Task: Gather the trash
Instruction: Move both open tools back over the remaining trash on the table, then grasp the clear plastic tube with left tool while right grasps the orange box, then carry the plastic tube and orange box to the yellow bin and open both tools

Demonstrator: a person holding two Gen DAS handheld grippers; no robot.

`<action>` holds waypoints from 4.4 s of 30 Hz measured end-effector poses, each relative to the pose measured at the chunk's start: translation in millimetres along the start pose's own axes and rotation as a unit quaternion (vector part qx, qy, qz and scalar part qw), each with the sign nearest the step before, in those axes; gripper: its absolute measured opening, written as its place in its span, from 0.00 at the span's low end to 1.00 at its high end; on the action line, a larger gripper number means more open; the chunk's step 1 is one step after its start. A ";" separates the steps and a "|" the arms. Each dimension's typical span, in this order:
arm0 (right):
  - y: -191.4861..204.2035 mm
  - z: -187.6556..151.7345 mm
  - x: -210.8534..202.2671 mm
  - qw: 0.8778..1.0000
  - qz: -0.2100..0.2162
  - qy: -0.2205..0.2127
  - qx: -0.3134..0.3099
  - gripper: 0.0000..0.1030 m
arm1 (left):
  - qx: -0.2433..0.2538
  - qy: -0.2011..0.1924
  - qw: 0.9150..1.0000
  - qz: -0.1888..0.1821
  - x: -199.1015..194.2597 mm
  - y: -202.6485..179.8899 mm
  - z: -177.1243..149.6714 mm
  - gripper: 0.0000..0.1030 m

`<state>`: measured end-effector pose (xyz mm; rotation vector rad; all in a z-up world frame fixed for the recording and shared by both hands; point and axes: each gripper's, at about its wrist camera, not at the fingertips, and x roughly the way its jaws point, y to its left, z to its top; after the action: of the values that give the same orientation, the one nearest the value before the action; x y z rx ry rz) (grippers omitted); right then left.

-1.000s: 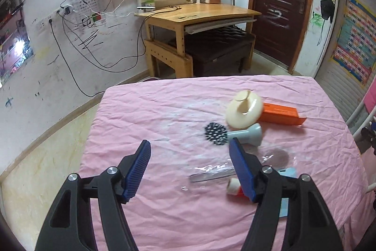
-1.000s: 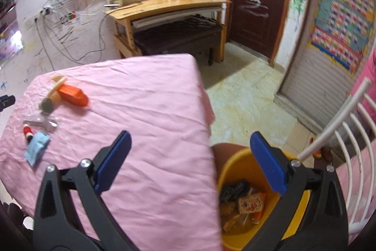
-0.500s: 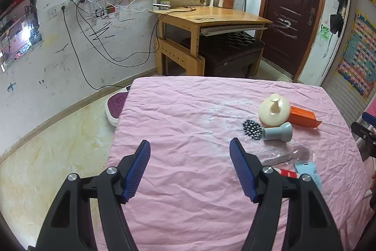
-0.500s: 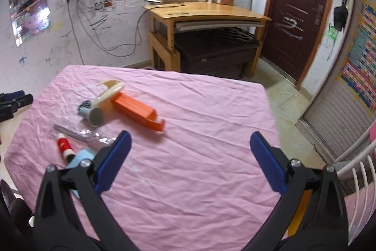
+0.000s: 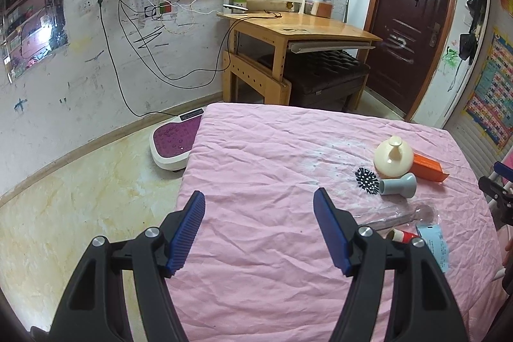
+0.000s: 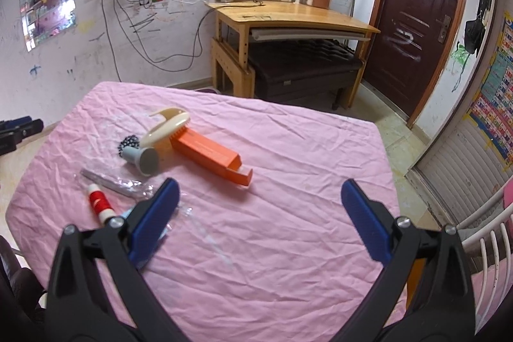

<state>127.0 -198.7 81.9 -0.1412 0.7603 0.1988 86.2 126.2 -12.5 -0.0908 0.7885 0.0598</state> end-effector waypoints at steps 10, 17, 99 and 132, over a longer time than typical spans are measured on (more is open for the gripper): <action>6.4 5.8 4.8 1.000 -0.004 0.004 -0.004 0.94 | -0.002 0.004 1.000 0.009 2.2 3.6 2.0 0.64; 1.4 9.1 3.1 1.000 -0.009 -0.002 -0.001 0.94 | -0.003 -0.007 1.000 -0.006 -2.0 1.2 5.7 0.64; 40.4 28.7 106.6 0.987 0.085 0.086 -0.103 0.21 | 0.147 0.059 0.969 -0.190 -6.5 -43.1 7.8 0.11; -306.5 -175.0 31.4 0.975 -0.102 0.105 0.166 0.21 | 0.386 0.143 0.874 -0.256 17.7 -504.9 -57.6 0.11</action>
<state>102.4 -527.3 -48.4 0.0791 0.9728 -0.1422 102.3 -381.4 -35.7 0.4654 1.0113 -0.7913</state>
